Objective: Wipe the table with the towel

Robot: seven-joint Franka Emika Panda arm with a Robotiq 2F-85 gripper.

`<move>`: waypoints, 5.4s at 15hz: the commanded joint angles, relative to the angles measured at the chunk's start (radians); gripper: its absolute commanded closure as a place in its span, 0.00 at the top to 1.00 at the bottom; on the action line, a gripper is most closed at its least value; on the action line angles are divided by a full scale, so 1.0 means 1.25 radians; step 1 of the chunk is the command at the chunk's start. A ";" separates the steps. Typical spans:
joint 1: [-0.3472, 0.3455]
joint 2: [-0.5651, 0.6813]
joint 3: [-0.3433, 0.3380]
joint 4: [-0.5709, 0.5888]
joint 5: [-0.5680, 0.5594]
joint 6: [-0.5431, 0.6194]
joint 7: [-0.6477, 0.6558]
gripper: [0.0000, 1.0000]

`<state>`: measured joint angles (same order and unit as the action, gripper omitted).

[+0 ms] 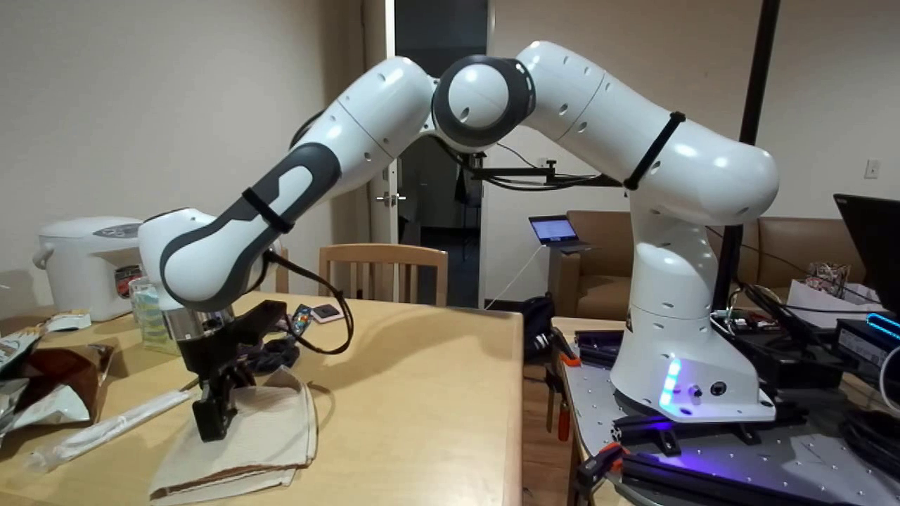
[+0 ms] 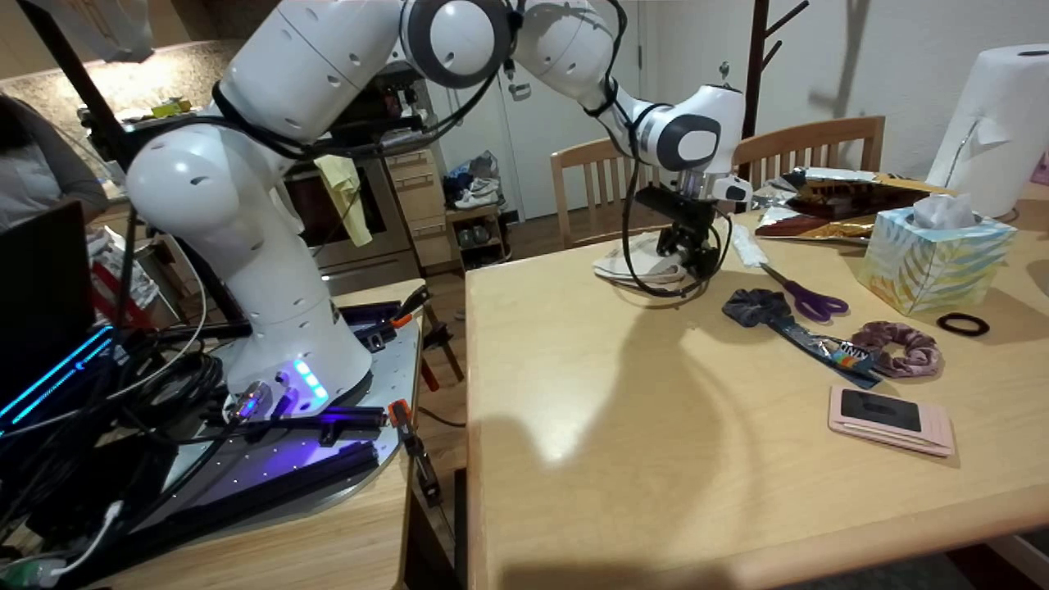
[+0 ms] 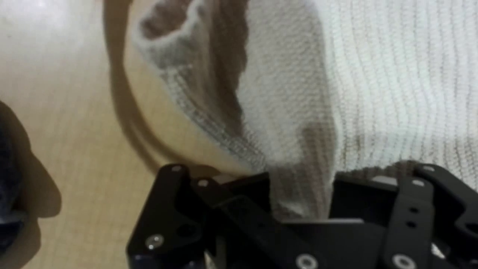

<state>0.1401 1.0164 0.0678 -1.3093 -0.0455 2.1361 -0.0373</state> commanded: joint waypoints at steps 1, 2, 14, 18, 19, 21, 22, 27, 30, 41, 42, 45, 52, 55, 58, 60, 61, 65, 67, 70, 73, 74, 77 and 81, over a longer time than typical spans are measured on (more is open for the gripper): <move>0.005 -0.107 0.001 -0.136 0.005 0.033 0.031 0.02; 0.004 -0.120 0.004 -0.148 0.007 0.044 0.030 0.02; -0.076 -0.127 0.032 -0.234 0.102 0.110 -0.012 0.02; -0.114 -0.125 0.039 -0.295 0.160 0.169 -0.001 0.02; -0.123 -0.127 0.041 -0.298 0.175 0.172 -0.001 0.02; -0.140 -0.146 0.045 -0.331 0.205 0.185 0.000 0.02; -0.145 -0.154 0.045 -0.346 0.220 0.197 0.006 0.02; -0.151 -0.213 0.028 -0.436 0.253 0.242 0.031 0.02; -0.126 -0.246 0.000 -0.471 0.217 0.201 0.057 0.02; 0.011 -0.366 -0.080 -0.526 0.012 0.070 0.191 0.02; 0.008 -0.367 -0.078 -0.530 0.009 0.078 0.185 0.02; -0.008 -0.363 -0.071 -0.539 0.019 0.093 0.170 0.02; -0.033 -0.362 -0.065 -0.576 0.040 0.125 0.160 0.32; -0.038 -0.367 -0.058 -0.578 0.040 0.119 0.144 0.39; -0.034 -0.371 -0.056 -0.569 0.034 0.103 0.145 0.58; -0.029 -0.376 -0.054 -0.566 0.029 0.099 0.148 0.70; -0.024 -0.380 -0.056 -0.566 0.023 0.100 0.155 0.78; 0.002 -0.417 -0.058 -0.577 -0.003 0.115 0.169 0.99; 0.010 -0.426 -0.049 -0.572 -0.008 0.108 0.158 1.00; 0.008 -0.419 -0.027 -0.567 0.013 0.119 0.141 1.00; 0.001 -0.384 -0.010 -0.555 0.023 0.132 0.120 1.00; 0.000 -0.373 -0.008 -0.552 0.026 0.135 0.121 1.00; -0.012 -0.339 0.002 -0.549 0.042 0.160 0.101 1.00; -0.024 -0.308 0.007 -0.554 0.054 0.191 0.086 0.75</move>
<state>0.1413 0.6095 0.0550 -2.0004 -0.0096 2.3440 0.1204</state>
